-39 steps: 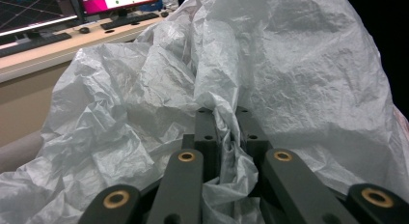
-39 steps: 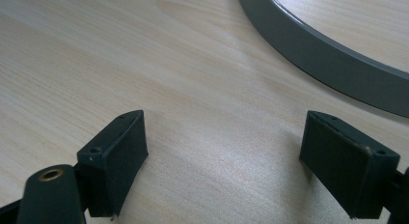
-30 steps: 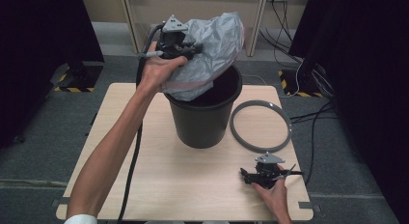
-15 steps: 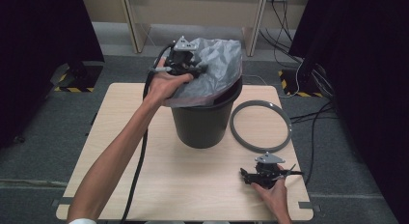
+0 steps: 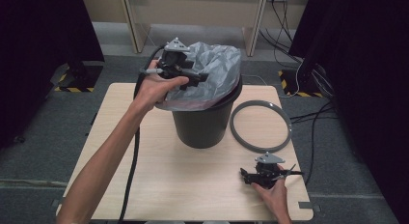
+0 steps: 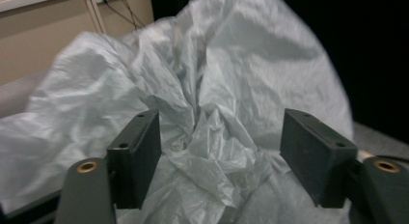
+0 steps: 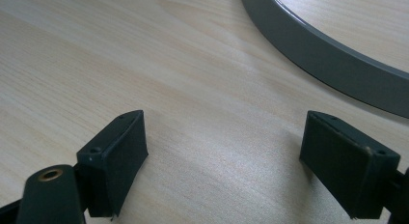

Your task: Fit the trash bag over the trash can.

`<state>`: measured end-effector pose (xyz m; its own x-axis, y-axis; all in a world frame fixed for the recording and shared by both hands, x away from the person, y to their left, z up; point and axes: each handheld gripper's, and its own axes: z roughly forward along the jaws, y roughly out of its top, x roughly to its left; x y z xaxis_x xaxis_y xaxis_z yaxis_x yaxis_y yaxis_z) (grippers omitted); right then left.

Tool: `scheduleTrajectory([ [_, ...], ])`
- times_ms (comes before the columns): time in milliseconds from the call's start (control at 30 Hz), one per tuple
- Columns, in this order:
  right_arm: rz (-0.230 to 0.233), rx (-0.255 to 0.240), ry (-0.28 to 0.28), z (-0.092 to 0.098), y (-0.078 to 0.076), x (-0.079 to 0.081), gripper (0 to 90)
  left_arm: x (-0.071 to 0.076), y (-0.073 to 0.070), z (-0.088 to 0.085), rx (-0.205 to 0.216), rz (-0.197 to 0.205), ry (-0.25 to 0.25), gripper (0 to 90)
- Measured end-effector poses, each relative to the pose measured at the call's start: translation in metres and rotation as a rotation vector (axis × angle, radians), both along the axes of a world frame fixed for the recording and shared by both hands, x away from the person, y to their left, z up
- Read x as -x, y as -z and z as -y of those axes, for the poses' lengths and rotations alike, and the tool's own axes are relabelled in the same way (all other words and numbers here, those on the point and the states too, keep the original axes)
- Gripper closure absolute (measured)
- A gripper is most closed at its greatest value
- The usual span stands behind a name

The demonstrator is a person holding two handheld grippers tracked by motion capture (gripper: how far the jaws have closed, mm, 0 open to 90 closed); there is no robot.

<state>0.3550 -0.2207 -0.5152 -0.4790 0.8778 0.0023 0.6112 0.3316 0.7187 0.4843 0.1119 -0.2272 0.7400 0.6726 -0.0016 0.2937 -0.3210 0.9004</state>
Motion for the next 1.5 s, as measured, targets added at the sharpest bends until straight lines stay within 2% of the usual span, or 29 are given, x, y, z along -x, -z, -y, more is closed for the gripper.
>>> scheduleTrajectory([
  [167, 0.005, 0.004, -0.004, 0.000, 0.000, 0.000, 16.8, 0.007, -0.010, -0.016, 0.043, 0.018, -0.031, 27.8],
  [300, 0.004, 0.005, -0.005, 0.000, 0.000, -0.001, 16.6, 0.009, -0.013, -0.022, 0.076, 0.023, -0.043, 27.2],
  [400, 0.003, 0.005, -0.003, 0.000, 0.000, -0.001, 16.6, 0.009, -0.012, -0.020, 0.073, 0.021, -0.035, 27.1],
  [567, 0.008, 0.007, -0.005, 0.000, 0.000, -0.002, 16.4, 0.002, -0.002, -0.004, 0.009, 0.015, -0.030, 26.3],
  [700, 0.005, 0.008, -0.005, 0.000, 0.000, -0.001, 16.4, -0.008, 0.000, 0.001, 0.043, -0.011, -0.041, 26.0],
  [900, 0.007, 0.007, -0.005, 0.000, 0.000, -0.002, 16.3, -0.017, -0.006, 0.002, 0.023, -0.022, -0.060, 26.0],
  [1033, 0.008, 0.008, -0.006, 0.000, 0.000, -0.002, 16.4, -0.016, -0.016, 0.001, 0.021, -0.012, -0.064, 26.0],
  [1167, 0.007, 0.007, -0.005, 0.000, 0.000, -0.002, 16.4, -0.012, -0.025, -0.007, 0.022, 0.005, -0.071, 26.0],
  [1300, 0.008, 0.008, -0.006, 0.000, 0.000, -0.002, 16.3, -0.008, -0.030, -0.025, 0.031, 0.009, -0.093, 25.9],
  [1500, 0.008, 0.008, -0.007, 0.000, 0.000, -0.002, 16.3, 0.005, -0.013, -0.060, -0.019, 0.009, -0.131, 25.8],
])
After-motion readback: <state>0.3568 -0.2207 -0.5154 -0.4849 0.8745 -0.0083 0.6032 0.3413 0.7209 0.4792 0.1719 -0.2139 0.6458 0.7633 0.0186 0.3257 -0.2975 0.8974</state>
